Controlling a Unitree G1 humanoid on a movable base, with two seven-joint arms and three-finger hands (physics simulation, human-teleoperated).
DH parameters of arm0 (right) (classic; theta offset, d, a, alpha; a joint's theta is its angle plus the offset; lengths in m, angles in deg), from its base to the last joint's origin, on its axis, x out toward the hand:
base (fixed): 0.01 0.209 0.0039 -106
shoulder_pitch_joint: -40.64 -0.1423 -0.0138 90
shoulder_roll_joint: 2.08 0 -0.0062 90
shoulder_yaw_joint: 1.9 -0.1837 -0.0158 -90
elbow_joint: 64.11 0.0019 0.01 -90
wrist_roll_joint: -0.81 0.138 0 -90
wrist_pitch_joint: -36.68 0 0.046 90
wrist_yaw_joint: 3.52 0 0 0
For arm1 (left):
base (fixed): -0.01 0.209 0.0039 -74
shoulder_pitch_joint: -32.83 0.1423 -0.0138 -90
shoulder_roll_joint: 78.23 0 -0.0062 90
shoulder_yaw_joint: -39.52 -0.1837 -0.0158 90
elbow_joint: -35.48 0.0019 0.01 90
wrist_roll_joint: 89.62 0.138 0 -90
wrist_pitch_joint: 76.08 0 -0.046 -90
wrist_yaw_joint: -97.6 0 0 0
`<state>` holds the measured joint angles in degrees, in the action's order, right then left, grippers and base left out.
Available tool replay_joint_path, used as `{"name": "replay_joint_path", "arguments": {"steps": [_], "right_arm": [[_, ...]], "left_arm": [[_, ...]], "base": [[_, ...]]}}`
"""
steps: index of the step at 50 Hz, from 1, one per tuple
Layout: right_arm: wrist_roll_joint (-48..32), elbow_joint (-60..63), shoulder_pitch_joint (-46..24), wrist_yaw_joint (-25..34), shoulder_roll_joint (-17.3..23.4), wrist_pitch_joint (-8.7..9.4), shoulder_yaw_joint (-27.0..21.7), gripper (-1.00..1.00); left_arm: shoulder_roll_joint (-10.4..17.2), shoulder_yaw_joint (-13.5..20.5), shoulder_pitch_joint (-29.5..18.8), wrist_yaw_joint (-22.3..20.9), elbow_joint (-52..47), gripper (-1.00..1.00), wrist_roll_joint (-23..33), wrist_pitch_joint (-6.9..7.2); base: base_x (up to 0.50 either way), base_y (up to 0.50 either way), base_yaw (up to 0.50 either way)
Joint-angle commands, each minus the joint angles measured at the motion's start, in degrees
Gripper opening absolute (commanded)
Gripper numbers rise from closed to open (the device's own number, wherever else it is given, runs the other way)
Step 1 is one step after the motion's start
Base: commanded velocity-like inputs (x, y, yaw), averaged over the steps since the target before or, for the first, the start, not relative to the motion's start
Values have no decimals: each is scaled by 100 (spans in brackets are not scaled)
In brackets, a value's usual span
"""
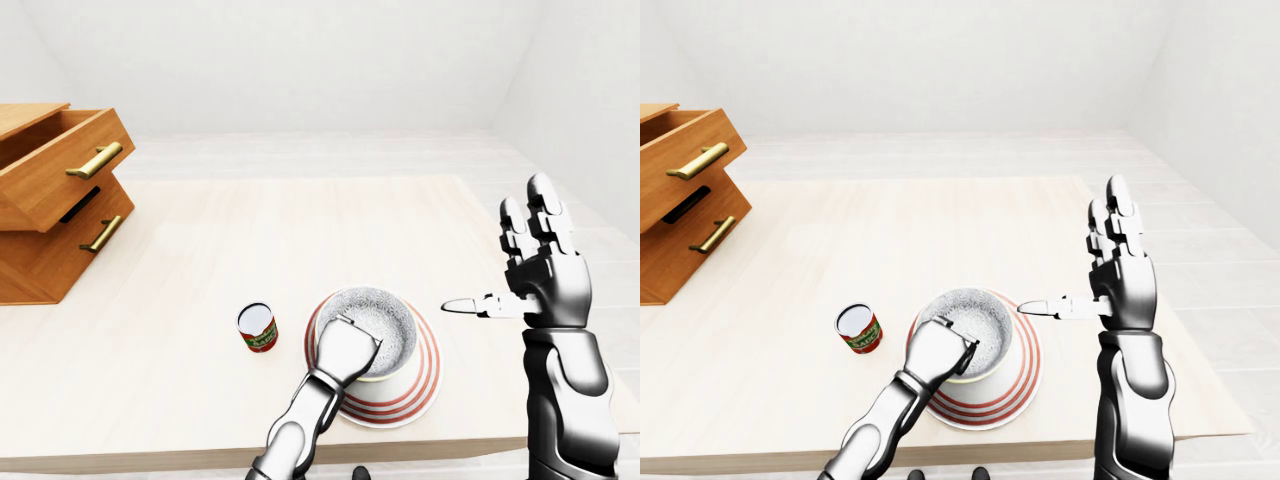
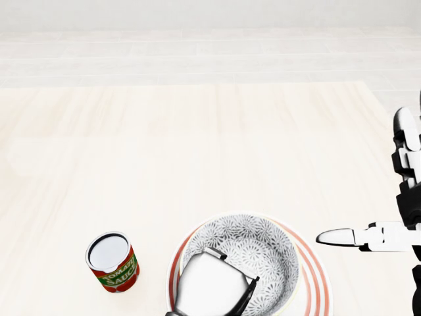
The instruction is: Put the bowl on the plate.
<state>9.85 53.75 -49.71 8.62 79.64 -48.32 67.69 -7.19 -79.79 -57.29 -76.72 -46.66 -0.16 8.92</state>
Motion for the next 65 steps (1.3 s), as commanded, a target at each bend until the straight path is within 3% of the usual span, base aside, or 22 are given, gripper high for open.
{"name": "replay_joint_path", "arguments": {"steps": [1,17,28,30,40,65], "right_arm": [[22,46,24,-8,8,0,-21,100],[29,83,13,2,16,0,-47,100],[31,63,20,11,10,0,-45,100],[17,74,39,15,2,0,-29,100],[-5,-3,16,14,-6,0,8,100],[0,-64,18,15,-2,0,13,100]], "left_arm": [[-28,141,79,59,-98,-100,-146,0],[-38,116,92,83,-64,-100,-125,0],[-49,109,110,67,-54,-75,-148,0],[-74,200,-37,87,101,-61,-194,0],[-106,334,-160,120,283,-44,-239,0],[-88,343,-117,170,305,-22,-199,0]], "base": [[0,0,0],[0,0,0],[0,0,0],[0,0,0],[0,0,0],[0,0,0]]}}
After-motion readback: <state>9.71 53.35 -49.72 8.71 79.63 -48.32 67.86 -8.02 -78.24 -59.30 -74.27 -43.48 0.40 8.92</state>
